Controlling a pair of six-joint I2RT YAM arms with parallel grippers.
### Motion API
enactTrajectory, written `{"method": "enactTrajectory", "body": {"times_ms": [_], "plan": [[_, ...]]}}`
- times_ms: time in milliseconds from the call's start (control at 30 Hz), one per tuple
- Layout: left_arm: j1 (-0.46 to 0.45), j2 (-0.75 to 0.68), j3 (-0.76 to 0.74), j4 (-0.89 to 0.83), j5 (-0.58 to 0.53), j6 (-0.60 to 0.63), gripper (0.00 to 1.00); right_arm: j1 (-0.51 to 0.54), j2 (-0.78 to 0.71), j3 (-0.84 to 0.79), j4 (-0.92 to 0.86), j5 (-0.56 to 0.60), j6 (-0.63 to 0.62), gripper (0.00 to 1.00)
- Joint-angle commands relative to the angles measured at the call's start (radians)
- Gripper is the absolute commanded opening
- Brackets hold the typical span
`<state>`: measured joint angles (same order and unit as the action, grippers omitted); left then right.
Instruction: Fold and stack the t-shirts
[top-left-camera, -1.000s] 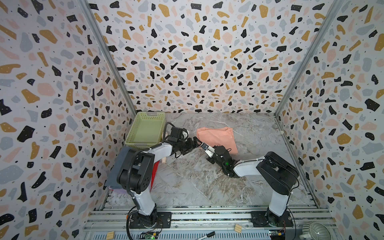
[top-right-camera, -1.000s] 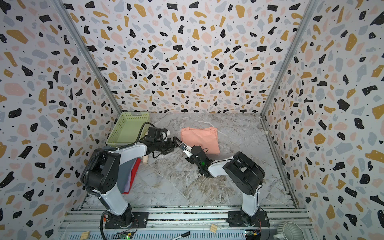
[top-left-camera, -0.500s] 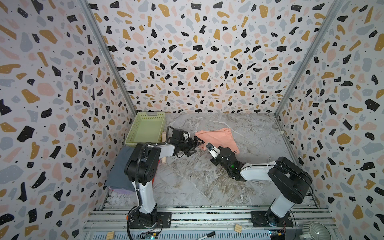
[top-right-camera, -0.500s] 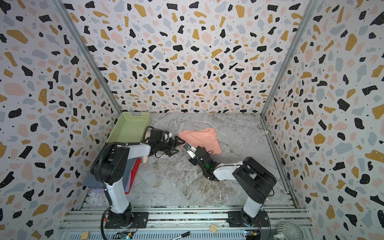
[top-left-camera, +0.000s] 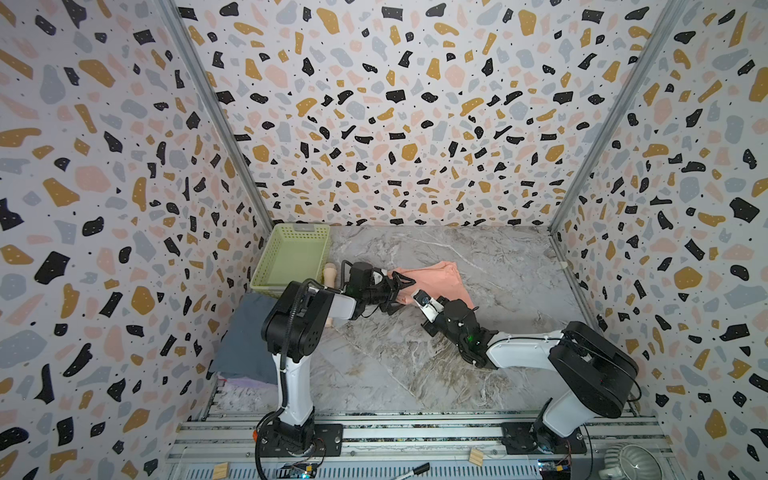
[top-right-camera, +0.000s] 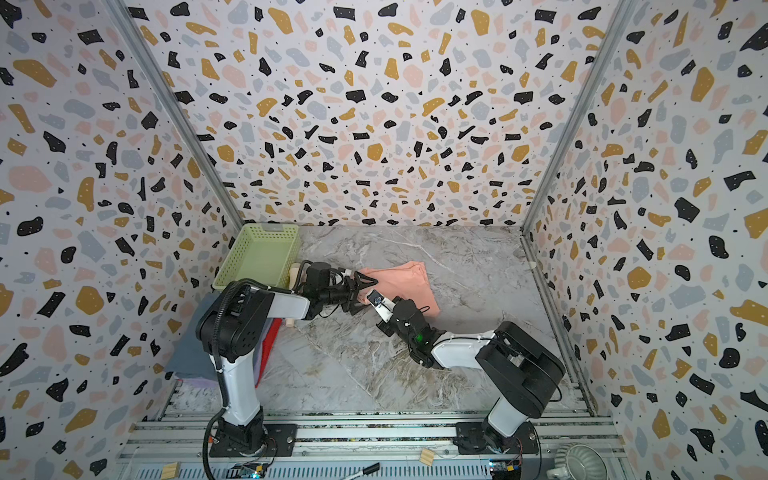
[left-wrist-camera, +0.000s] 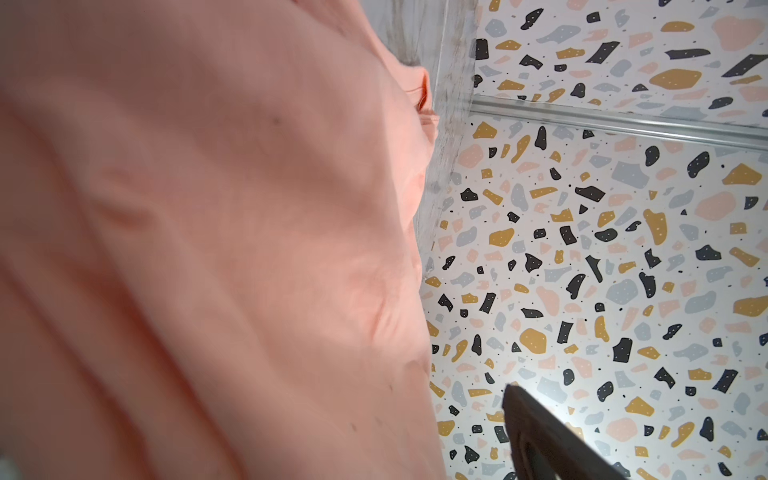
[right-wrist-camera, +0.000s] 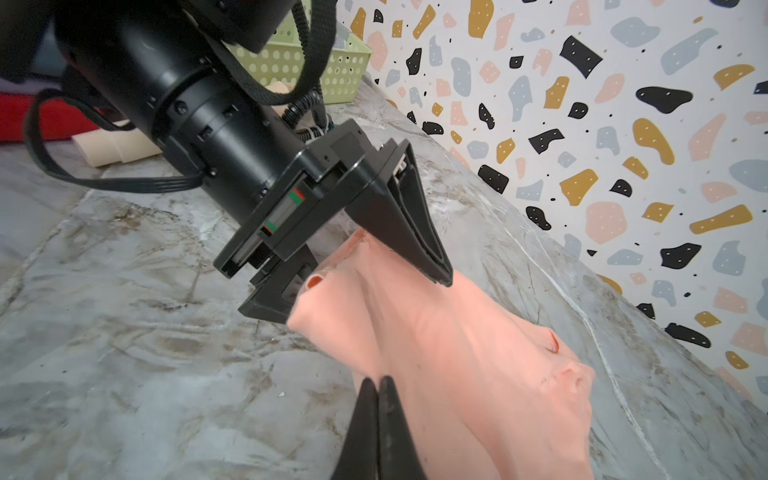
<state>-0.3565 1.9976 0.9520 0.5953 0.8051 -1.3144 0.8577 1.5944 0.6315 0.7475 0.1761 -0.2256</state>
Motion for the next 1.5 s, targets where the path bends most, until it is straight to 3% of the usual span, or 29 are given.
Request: {"method": "enactTrajectory", "body": {"times_ms": [0,167,333,400,500,600,700,933,1000,1100,1267,1467], "plan": [[-0.003,-0.003,-0.010,0.051,0.017,-0.020,0.84,0.021,-0.075,-0.009,0.017,-0.010,0.044,0.02],[-0.005,-0.009,0.008,-0.051,0.008,0.063,0.60,0.041,-0.118,-0.035,0.008,-0.055,0.099,0.03],[-0.005,-0.043,0.077,-0.336,-0.040,0.300,0.28,0.057,-0.120,-0.049,-0.009,-0.080,0.132,0.05],[-0.004,-0.056,0.103,-0.454,-0.050,0.387,0.17,0.068,-0.124,-0.049,-0.031,-0.087,0.129,0.17],[-0.002,-0.076,0.157,-0.651,-0.101,0.580,0.05,0.073,-0.158,-0.049,-0.081,-0.093,0.149,0.50],[0.005,-0.089,0.189,-0.776,-0.128,0.717,0.00,0.072,-0.242,-0.069,-0.121,-0.087,0.178,0.61],[0.005,-0.110,0.218,-0.899,-0.217,0.840,0.00,0.064,-0.358,-0.096,-0.150,-0.069,0.212,0.63],[-0.021,-0.248,0.320,-1.235,-0.665,1.109,0.00,-0.084,-0.565,-0.154,-0.197,-0.059,0.345,0.65],[-0.045,-0.309,0.336,-1.305,-0.845,1.129,0.00,-0.136,-0.600,-0.163,-0.215,-0.057,0.367,0.65],[-0.057,-0.397,0.329,-1.362,-1.030,1.123,0.00,-0.188,-0.633,-0.164,-0.248,-0.037,0.370,0.65],[-0.064,-0.516,0.261,-1.409,-1.102,1.123,0.00,-0.250,-0.662,-0.150,-0.289,-0.040,0.363,0.65],[-0.087,-0.616,0.239,-1.547,-1.281,1.112,0.00,-0.288,-0.653,-0.130,-0.318,-0.040,0.373,0.65]]}}
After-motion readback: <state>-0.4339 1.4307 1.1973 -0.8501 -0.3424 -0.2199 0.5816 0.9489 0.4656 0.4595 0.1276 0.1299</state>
